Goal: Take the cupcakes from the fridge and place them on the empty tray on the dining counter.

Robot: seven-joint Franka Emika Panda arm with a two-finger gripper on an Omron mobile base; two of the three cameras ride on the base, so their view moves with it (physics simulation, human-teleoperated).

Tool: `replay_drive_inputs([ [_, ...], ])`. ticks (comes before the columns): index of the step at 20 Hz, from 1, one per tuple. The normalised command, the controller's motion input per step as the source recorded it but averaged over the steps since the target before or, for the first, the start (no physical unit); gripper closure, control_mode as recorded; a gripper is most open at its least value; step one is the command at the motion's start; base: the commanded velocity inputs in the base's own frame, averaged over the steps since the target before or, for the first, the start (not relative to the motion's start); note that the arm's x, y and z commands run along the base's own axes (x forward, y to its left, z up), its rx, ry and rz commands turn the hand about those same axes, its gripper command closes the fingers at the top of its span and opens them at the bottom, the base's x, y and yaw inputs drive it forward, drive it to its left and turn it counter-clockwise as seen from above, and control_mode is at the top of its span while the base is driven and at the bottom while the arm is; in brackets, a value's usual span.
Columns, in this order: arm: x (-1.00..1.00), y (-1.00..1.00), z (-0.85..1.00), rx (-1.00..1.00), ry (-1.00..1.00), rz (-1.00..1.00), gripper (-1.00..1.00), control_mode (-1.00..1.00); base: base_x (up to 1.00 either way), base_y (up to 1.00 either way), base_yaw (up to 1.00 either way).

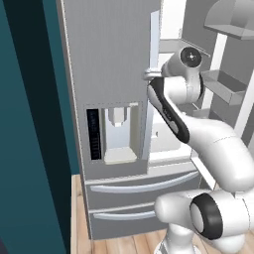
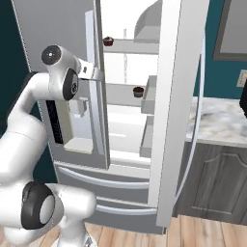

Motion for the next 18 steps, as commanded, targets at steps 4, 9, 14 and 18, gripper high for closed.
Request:
replay_drive_inputs([
  [4,0.67,0.00,0.00,0.02,0.00,0.00,-1.00,-1.00,0.00,0.00,0.00],
  [9,0.56,0.00,0.00,0.03,0.00,0.00,-1.00,-1.00,0.00,0.00,0.00],
  [14,0.48,0.01,-0.04,0.05,0.00,0.00,-1.00,-1.00,0.00,0.00,0.00],
  [18,0.39,0.03,-0.03,0.03,0.00,0.00,-1.00,-1.00,0.00,0.00,0.00],
])
